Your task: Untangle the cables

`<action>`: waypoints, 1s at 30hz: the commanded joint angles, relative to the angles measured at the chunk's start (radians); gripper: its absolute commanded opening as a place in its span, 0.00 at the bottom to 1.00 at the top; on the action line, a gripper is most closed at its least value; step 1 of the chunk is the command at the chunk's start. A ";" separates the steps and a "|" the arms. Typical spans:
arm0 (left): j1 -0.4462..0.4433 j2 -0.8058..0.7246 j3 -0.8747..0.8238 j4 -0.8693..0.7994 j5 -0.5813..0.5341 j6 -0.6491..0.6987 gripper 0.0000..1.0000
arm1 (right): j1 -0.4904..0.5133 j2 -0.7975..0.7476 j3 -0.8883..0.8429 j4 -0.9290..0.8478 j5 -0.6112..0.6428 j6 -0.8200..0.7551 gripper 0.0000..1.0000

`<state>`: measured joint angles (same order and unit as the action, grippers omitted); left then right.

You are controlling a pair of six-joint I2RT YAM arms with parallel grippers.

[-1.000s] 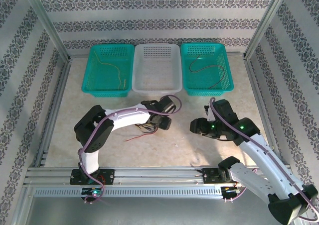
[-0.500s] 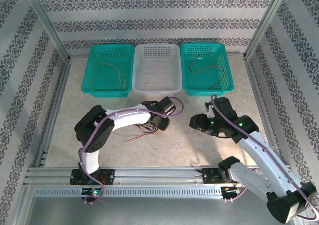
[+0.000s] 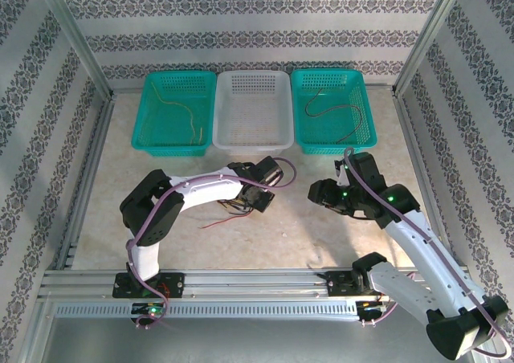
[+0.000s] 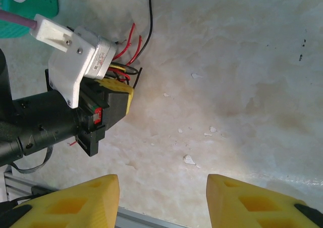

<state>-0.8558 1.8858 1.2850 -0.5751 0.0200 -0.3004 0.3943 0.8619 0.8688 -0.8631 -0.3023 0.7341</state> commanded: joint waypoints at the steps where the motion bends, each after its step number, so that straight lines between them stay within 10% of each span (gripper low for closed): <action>1: -0.009 -0.115 0.092 -0.087 -0.032 -0.068 0.00 | -0.009 -0.008 0.033 0.012 -0.030 -0.017 0.50; 17: 0.033 -0.351 0.477 -0.061 0.015 -0.342 0.00 | 0.162 0.059 0.161 0.339 -0.103 -0.036 0.66; 30: 0.128 -0.282 0.755 0.084 0.227 -0.338 0.00 | 0.248 0.336 0.394 0.417 0.173 -0.147 0.77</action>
<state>-0.7506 1.5818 1.9831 -0.5598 0.1818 -0.6369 0.6376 1.1389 1.2785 -0.4896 -0.2211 0.6247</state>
